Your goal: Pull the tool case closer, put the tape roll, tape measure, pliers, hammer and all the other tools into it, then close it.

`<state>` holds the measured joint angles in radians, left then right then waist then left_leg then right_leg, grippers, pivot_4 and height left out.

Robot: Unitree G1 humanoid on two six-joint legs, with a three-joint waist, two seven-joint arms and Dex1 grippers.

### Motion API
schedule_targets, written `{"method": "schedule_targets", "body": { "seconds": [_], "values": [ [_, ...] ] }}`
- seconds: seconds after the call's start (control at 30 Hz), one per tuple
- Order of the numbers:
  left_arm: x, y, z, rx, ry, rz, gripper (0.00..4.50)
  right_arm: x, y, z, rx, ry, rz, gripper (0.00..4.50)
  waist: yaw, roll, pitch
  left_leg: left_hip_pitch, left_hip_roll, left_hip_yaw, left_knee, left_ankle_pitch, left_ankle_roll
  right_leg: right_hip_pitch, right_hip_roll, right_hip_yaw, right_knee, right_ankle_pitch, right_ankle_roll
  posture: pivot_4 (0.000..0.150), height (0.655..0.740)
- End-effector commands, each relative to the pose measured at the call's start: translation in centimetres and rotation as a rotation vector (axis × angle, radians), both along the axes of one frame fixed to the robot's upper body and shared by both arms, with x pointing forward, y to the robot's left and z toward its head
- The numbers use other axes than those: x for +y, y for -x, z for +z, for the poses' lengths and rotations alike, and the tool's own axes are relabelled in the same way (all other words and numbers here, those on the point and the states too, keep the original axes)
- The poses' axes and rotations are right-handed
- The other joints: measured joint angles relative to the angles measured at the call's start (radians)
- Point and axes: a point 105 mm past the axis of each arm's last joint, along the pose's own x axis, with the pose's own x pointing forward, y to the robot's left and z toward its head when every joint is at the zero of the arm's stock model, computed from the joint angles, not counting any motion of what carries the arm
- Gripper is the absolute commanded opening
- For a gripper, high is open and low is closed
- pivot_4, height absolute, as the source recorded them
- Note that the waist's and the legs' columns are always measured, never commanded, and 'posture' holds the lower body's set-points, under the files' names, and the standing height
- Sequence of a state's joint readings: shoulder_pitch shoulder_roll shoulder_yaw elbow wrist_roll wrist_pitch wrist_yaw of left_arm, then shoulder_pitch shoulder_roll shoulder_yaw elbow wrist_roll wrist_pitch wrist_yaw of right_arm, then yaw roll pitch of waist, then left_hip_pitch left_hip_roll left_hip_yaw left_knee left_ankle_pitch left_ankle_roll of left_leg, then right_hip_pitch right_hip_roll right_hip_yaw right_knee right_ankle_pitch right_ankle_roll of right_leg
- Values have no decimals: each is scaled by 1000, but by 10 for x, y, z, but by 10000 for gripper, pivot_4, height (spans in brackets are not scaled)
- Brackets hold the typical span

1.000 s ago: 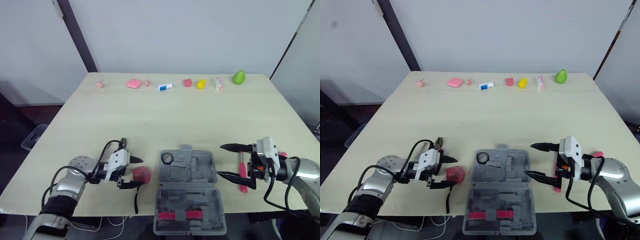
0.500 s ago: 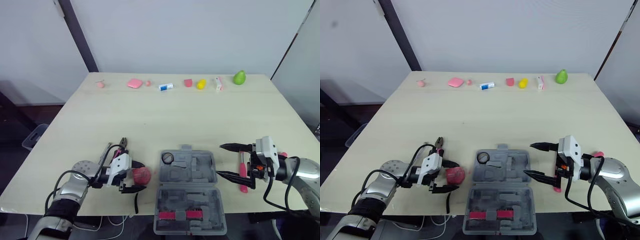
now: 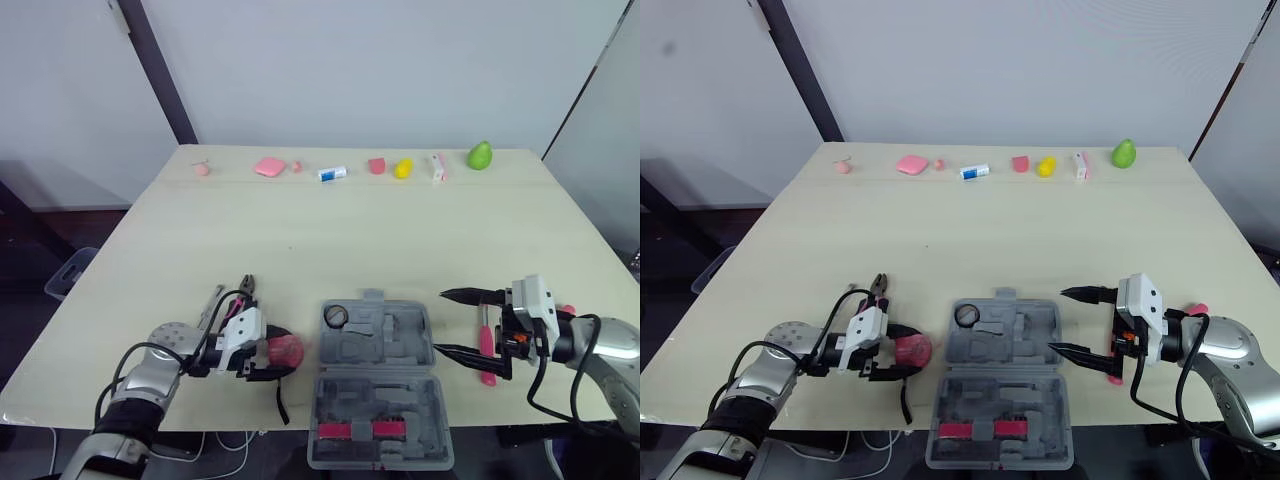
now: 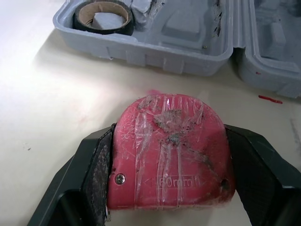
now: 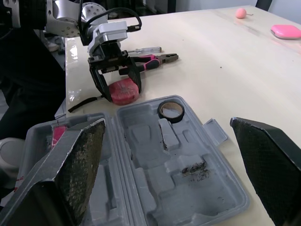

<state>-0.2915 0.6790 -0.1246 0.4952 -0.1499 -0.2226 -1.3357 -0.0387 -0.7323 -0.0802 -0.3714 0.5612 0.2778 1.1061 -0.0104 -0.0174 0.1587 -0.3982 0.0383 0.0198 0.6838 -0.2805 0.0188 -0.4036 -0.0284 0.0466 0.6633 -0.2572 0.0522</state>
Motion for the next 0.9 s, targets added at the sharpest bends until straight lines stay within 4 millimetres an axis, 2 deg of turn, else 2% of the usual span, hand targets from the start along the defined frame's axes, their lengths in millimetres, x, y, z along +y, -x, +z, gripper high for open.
{"method": "schedule_targets", "body": {
  "seconds": [0.03, 0.13, 0.3, 0.47, 0.63, 0.73, 0.9],
  "values": [
    [2, 0, 4, -15, 12, -6, 29860, -4, 0, 8, -37, -9, -8, 45000, 0, 0, 0, 0, 0, 0, 0, 0, 0, 0, 0, 0, 0, 0, 0, 1500, 7400],
    [5, -1, 10, -29, 17, -7, 29860, -3, -1, 8, -37, -11, -7, 45000, 0, 0, 0, 0, 0, 0, 0, 0, 0, 0, 0, 0, 0, 0, 0, 1500, 7400],
    [5, 1, 34, -40, 72, -65, 29860, -3, -1, 10, -31, -26, -11, 45000, 0, 0, 0, 0, 0, 0, 0, 0, 0, 0, 0, 0, 0, 0, 0, 1500, 7400],
    [-5, -4, 65, -88, 112, -110, 29860, -5, -1, 6, 48, -61, -48, 45000, 3, 0, 0, 0, 0, 0, 0, 0, 0, 0, 0, 0, 0, 0, 0, 1500, 7400],
    [-33, -10, 91, -151, 121, -174, 29860, 1, -2, -3, 184, -77, -115, 45000, -1, 0, 0, 0, 0, 0, 0, 0, 0, 0, 0, 0, 0, 0, 0, 1500, 7400],
    [-61, -9, 110, -187, 162, -246, 29860, 6, -10, 1, 226, -142, -183, 45000, -1, 0, 0, -1, 0, 0, 0, 0, 0, 0, 1, 0, 0, 0, 0, 1500, 7400],
    [-92, -13, 130, -262, 227, -302, 29860, 15, -18, 4, 342, -214, -249, 45000, -1, 0, 0, 0, 0, 0, 1, 0, 0, 0, 1, 1, 0, 0, 0, 1500, 7400]
  ]
}}
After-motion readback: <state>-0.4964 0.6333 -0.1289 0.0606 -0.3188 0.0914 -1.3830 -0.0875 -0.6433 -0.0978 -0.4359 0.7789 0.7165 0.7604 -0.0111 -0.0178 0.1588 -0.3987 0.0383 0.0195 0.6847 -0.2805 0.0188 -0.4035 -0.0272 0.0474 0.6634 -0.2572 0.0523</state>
